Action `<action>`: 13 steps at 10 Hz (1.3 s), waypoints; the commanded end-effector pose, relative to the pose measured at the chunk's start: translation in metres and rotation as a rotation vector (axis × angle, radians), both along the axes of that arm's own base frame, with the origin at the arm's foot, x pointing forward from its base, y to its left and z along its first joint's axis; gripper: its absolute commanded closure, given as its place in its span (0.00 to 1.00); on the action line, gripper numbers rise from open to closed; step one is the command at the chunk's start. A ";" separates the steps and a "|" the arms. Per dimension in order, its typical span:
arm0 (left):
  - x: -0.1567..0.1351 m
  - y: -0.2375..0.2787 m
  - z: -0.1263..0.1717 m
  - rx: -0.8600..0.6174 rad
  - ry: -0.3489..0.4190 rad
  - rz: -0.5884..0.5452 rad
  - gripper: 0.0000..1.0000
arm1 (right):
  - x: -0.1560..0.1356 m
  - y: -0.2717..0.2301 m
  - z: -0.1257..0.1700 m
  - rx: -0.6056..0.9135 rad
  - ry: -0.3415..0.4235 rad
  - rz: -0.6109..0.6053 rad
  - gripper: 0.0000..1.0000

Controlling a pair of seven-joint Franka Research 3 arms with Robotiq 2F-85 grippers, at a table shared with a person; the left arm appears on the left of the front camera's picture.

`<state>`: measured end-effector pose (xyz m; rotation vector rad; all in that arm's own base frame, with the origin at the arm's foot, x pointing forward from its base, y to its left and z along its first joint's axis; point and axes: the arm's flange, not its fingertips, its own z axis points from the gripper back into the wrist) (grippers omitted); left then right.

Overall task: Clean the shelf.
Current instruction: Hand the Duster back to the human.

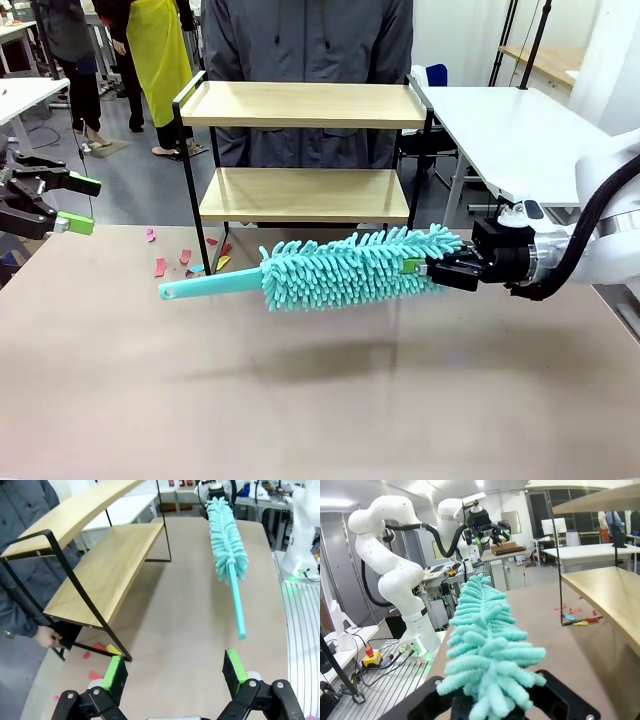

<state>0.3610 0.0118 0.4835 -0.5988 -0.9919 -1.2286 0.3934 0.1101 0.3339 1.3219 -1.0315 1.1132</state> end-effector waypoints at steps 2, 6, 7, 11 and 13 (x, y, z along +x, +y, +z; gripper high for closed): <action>0.000 -0.006 0.007 -0.002 -0.005 0.008 0.00 | -0.011 -0.015 0.063 0.155 -0.068 -0.082 0.83; 0.000 -0.006 0.007 -0.002 -0.005 0.008 0.00 | -0.030 -0.069 0.170 0.280 -0.206 -0.362 0.83; 0.000 -0.006 0.007 -0.002 -0.005 0.008 0.00 | -0.032 -0.088 0.189 0.285 -0.226 -0.478 0.83; 0.000 -0.006 0.007 -0.002 -0.005 0.008 0.00 | -0.037 -0.182 0.206 0.226 -0.241 -1.062 0.83; 0.000 -0.006 0.007 -0.002 -0.005 0.008 0.00 | -0.037 -0.224 0.185 0.206 -0.217 -1.279 0.83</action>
